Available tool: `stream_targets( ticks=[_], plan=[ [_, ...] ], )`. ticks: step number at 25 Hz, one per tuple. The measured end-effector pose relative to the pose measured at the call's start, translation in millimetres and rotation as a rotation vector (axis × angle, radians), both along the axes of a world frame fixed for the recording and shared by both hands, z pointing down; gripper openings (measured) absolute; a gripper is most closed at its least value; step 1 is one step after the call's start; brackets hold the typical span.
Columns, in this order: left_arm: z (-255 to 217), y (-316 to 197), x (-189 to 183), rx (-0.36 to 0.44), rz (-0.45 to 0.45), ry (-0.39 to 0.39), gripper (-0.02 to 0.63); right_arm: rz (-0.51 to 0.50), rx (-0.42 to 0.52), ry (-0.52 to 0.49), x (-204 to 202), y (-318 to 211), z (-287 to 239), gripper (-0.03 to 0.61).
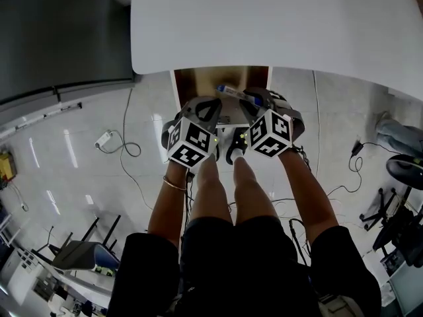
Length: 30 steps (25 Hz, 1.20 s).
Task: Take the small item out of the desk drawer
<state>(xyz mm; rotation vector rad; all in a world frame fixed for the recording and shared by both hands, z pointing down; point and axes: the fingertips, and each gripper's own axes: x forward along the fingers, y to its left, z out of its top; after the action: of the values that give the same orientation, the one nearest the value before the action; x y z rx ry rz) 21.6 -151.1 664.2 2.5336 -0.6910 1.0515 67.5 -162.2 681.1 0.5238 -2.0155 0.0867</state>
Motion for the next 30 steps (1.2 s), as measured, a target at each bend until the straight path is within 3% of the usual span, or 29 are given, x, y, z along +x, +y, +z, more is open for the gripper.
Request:
stream_targets(
  ticks=[13,30],
  plan=[
    [-44.3,2.1,-4.4,0.034,-0.026,0.048,-0.002,0.121,0.005,-0.100,0.6,8.6,-38.7,0.109],
    [-117.4,-2.1,-18.6,0.062,-0.156,0.159,-0.002,0.269,0.047,-0.201,13.4,18.1,-107.8,0.109]
  ],
)
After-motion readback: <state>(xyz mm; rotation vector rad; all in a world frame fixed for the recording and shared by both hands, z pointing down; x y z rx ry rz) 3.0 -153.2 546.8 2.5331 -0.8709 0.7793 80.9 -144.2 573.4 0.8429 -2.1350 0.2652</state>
